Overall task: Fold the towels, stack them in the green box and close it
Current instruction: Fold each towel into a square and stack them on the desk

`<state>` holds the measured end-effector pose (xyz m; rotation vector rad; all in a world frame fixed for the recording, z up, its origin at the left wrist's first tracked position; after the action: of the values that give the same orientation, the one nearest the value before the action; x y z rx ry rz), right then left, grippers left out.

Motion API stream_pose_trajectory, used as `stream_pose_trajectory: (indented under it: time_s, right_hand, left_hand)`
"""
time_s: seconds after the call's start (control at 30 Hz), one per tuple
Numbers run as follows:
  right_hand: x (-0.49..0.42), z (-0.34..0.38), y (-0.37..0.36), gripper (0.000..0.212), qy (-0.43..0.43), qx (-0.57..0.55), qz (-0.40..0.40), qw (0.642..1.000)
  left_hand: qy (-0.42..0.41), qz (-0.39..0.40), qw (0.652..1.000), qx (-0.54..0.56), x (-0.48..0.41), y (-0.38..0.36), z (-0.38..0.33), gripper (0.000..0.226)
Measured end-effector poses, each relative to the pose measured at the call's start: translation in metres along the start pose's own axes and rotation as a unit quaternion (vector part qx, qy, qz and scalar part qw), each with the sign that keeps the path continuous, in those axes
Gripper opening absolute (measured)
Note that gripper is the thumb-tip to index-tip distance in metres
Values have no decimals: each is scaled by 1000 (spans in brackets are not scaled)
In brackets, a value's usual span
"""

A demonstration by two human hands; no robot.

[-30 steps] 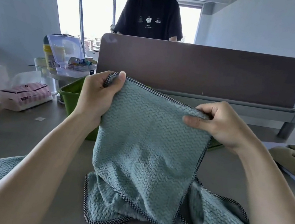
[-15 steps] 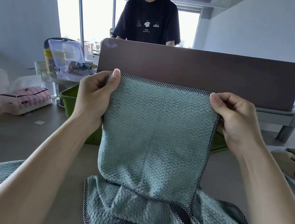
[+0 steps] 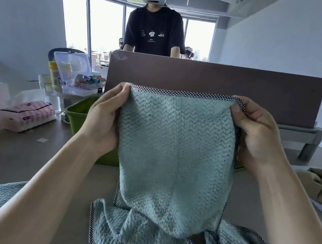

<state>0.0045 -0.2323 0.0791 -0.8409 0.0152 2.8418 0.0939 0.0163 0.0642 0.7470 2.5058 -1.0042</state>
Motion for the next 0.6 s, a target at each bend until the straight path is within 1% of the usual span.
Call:
stream_pose_trajectory:
  time_s: [0.07, 0.17, 0.27, 0.3, 0.33, 0.43, 0.57, 0.6]
  right_hand:
    - [3, -2, -8, 19, -13, -30, 35, 999]
    - [9, -3, -24, 20, -29, -59, 93, 993]
    - [12, -6, -37, 9, -38, -48, 132, 989]
    - [12, -7, -40, 6, -41, -49, 136, 989]
    - [13, -8, -43, 6, -41, -50, 140, 988]
    - [15, -6, -50, 7, -20, -19, 137, 990]
    - [15, -6, -53, 12, -3, 20, 121, 992]
    - [15, -6, -53, 14, -3, 20, 116, 993]
  left_hand:
    - [25, 29, 999, 8, 4, -4, 8, 22]
    - [65, 117, 989, 56, 10, -13, 21, 24]
    - [83, 135, 986, 53, 13, -20, 33, 46]
    - [78, 137, 986, 46, 14, -21, 37, 48]
    - [75, 138, 987, 43, 14, -23, 39, 44]
    - [61, 123, 989, 47, 11, -27, 41, 14]
    - [23, 105, 994, 34, 10, -30, 38, 5]
    - [19, 107, 994, 31, 10, -30, 38, 7]
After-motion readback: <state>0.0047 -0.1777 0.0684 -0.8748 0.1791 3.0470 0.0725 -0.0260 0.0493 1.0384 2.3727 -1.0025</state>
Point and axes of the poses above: each hand's wrist, its own x-axis away from the middle knuckle, its own y-axis out of the back of the hand, z = x × y, the point moved 1 cm from there along -x, towards the middle knuckle, and after that the axes turned 12 degrees about x, right-handed, at the moved point
